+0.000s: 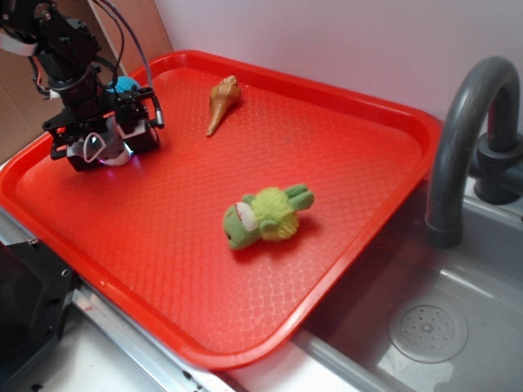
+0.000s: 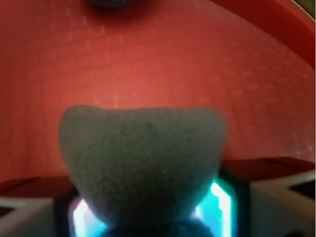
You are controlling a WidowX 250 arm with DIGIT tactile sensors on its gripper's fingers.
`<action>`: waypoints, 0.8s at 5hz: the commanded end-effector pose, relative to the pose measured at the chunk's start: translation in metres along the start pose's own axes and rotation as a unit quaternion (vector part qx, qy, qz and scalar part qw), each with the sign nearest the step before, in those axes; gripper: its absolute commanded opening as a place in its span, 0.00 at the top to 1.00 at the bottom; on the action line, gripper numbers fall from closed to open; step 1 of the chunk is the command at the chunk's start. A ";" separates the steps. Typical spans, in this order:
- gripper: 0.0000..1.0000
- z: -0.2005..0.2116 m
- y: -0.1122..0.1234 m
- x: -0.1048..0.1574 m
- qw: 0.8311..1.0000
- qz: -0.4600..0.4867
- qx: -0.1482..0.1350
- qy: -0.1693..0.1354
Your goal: Grab the gray animal.
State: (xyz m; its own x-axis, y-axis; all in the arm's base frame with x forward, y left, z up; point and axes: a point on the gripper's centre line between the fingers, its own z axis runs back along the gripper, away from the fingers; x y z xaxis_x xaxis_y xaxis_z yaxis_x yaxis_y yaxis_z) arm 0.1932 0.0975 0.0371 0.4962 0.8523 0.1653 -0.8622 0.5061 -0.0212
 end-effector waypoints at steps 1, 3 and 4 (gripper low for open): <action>1.00 0.054 0.017 0.020 0.994 -0.101 0.011 0.038; 1.00 0.099 -0.035 -0.027 0.952 -0.299 -0.061 0.024; 1.00 0.136 -0.045 -0.059 0.933 -0.348 -0.094 -0.001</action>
State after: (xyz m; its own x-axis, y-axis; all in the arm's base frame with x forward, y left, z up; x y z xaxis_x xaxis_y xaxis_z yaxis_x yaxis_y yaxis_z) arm 0.1912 -0.0023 0.1445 0.9360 0.3193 0.1479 -0.3140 0.9476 -0.0583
